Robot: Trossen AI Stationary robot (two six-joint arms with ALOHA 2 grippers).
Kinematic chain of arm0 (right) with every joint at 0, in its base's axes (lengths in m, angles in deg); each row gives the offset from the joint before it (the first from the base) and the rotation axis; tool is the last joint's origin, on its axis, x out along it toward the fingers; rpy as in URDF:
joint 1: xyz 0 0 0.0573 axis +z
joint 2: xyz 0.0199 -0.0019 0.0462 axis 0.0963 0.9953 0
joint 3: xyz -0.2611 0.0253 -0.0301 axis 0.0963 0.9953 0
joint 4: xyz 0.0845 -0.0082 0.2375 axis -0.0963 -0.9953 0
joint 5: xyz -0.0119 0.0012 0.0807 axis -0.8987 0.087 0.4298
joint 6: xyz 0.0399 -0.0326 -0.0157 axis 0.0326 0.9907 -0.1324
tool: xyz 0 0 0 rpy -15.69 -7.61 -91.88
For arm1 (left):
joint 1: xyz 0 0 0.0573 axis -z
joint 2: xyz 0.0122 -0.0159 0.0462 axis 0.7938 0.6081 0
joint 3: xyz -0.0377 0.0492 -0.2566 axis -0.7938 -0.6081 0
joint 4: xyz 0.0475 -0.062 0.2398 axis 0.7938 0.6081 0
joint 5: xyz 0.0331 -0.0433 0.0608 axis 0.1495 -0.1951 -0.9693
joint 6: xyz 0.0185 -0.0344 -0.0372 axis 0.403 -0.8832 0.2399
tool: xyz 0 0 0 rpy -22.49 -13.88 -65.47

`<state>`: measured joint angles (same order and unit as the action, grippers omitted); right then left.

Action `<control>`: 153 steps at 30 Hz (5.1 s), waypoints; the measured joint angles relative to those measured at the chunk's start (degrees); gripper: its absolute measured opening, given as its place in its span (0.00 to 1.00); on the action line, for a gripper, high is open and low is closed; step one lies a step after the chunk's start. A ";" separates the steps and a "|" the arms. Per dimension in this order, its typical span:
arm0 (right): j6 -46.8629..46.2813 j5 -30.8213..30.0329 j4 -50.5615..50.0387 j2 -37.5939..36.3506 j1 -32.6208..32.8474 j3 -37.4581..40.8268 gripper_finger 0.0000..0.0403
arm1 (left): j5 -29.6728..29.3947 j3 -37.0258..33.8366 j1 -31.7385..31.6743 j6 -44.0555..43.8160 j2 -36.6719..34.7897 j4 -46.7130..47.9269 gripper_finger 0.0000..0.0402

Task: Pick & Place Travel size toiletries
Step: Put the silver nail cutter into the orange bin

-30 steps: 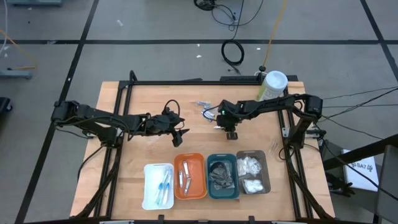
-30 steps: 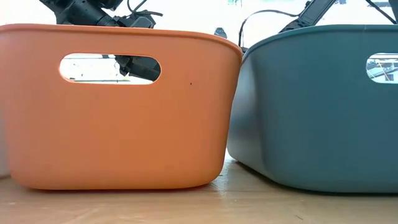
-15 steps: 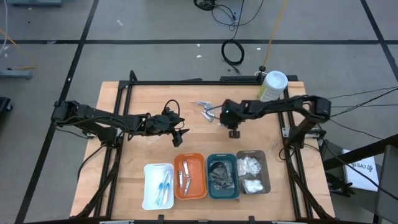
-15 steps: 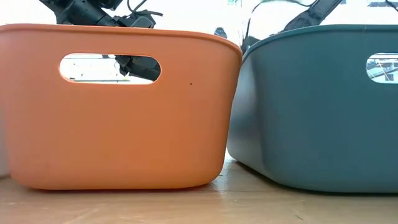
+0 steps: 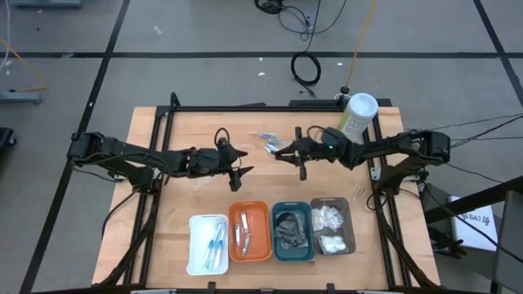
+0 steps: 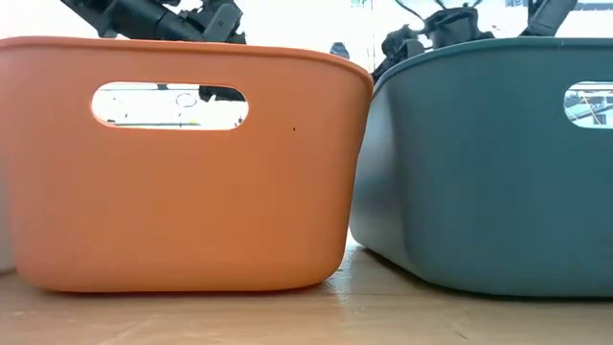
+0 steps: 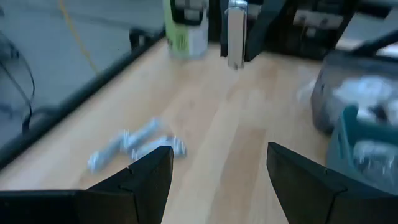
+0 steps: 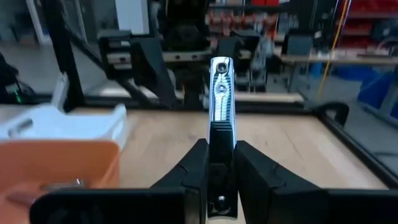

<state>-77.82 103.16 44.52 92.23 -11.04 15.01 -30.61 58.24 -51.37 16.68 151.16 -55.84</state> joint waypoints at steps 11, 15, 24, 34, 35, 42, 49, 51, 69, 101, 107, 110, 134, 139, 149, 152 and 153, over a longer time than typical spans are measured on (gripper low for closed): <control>0.31 -0.45 7.88 0.41 5.12 2.27 0.11 | 4.10 0.05 -0.14 16.27 8.30 -31.21 0.64; 1.34 -0.53 9.71 0.41 5.80 2.25 0.11 | 6.03 0.04 -0.14 19.35 12.41 -38.41 0.64; 1.71 -0.49 10.70 0.39 5.82 2.18 0.11 | 9.73 0.87 -0.16 16.19 17.53 -46.91 0.64; 1.95 -0.44 10.72 0.39 5.81 2.16 0.11 | 13.06 5.33 -0.16 15.94 17.97 -42.88 0.64; 1.95 -0.43 10.72 0.39 5.82 2.16 0.11 | 13.17 5.42 -0.18 15.94 17.93 -42.36 0.64; 1.93 -0.31 10.81 0.37 5.80 2.16 0.11 | 13.66 5.42 -0.36 14.43 17.93 -41.28 0.61; 1.93 -0.29 11.12 0.34 5.80 2.16 0.11 | 13.66 5.42 -0.42 14.63 17.93 -40.27 0.36; 1.93 -0.19 11.12 0.34 5.80 2.16 0.11 | 13.64 5.42 -0.56 15.06 17.93 -40.22 0.26; -3.16 -6.55 -0.09 -4.58 4.96 2.05 0.56 | 13.16 5.35 -0.54 10.45 13.28 -33.18 0.06; -4.49 -9.58 -22.78 -20.33 4.82 2.12 0.67 | 26.15 5.35 17.05 -28.74 13.54 0.47 0.34; -3.51 -10.01 -22.75 -20.32 4.82 2.12 0.67 | 27.95 5.35 15.07 -23.76 13.52 1.02 0.52; -3.48 -14.80 -21.35 -19.09 4.99 2.12 0.66 | 30.75 5.35 12.67 -21.57 12.41 1.38 0.58; -1.43 -20.36 -54.85 26.43 -1.26 -31.18 0.53 | 17.38 5.40 -4.80 8.91 -7.40 12.09 0.62; -1.01 -20.32 -55.68 27.48 -1.86 -31.49 0.49 | 17.33 5.29 -6.32 7.76 -4.97 14.32 0.62; 1.02 -20.04 -60.95 27.35 -1.92 -31.38 0.27 | 15.05 5.31 -6.56 5.28 -1.04 13.11 0.62; 1.71 -20.03 -61.04 27.36 -1.74 -31.30 0.16 | 14.55 5.31 -6.56 5.15 -0.67 13.60 0.62; 2.04 -20.03 -61.05 27.36 -1.74 -31.27 0.12 | 14.53 5.31 -6.56 4.97 -0.53 13.13 0.62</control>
<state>-75.78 83.13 -16.54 119.59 -12.78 -16.26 -16.08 63.55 -57.93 21.65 150.63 -42.72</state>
